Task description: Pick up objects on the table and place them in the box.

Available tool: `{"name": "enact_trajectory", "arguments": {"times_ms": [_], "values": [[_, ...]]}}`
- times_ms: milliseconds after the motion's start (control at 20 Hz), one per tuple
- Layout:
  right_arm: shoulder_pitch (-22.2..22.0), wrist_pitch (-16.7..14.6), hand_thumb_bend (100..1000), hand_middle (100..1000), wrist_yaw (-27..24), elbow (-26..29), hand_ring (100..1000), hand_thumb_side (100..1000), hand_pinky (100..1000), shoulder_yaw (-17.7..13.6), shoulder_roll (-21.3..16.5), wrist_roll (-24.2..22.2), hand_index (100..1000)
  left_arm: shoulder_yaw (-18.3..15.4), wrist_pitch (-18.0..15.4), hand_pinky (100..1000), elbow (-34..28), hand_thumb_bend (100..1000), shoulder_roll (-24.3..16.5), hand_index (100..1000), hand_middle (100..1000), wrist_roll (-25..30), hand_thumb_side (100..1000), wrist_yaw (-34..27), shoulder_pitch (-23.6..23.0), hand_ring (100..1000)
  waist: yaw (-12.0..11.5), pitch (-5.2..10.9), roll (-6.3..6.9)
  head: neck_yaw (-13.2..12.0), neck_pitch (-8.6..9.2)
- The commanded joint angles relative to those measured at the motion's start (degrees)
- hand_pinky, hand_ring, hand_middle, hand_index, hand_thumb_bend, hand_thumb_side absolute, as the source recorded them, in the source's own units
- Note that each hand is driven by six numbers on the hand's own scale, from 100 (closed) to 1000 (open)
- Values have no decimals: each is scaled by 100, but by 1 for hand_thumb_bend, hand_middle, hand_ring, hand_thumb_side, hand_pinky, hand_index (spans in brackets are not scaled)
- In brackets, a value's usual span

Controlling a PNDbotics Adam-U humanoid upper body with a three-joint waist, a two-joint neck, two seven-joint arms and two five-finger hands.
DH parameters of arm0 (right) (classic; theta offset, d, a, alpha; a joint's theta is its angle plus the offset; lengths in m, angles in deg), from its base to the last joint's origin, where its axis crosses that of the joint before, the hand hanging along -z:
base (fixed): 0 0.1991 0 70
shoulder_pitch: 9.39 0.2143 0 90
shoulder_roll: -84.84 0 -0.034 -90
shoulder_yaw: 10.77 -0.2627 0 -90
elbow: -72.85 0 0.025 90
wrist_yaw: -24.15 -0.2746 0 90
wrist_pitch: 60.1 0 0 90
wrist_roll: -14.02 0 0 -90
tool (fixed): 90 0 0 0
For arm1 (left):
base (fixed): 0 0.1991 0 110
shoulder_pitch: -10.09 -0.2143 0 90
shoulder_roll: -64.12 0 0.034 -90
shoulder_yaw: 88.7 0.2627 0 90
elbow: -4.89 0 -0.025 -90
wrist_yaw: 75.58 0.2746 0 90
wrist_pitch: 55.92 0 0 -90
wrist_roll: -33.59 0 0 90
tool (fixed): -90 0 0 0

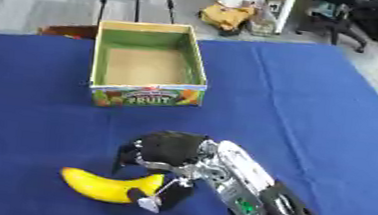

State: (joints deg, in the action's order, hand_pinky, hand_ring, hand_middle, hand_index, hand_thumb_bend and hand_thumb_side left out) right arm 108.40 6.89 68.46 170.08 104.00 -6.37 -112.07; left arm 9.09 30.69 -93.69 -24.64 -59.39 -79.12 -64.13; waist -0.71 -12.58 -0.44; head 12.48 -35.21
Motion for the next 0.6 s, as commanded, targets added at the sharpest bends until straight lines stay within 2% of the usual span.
{"name": "enact_trajectory", "arguments": {"times_ms": [50, 600], "values": [[74, -21, 100, 769, 76, -43, 858, 334, 635, -21, 2, -21, 835, -7, 5, 505, -80, 559, -128, 715, 675, 4, 827, 6, 81, 549, 7, 79, 30, 28, -11], [74, -189, 100, 770, 378, -405, 856, 448, 642, 35, 53, 109, 837, 1, 15, 505, -103, 559, -126, 716, 678, 11, 828, -1, 100, 550, -10, 65, 64, 51, 16]]}}
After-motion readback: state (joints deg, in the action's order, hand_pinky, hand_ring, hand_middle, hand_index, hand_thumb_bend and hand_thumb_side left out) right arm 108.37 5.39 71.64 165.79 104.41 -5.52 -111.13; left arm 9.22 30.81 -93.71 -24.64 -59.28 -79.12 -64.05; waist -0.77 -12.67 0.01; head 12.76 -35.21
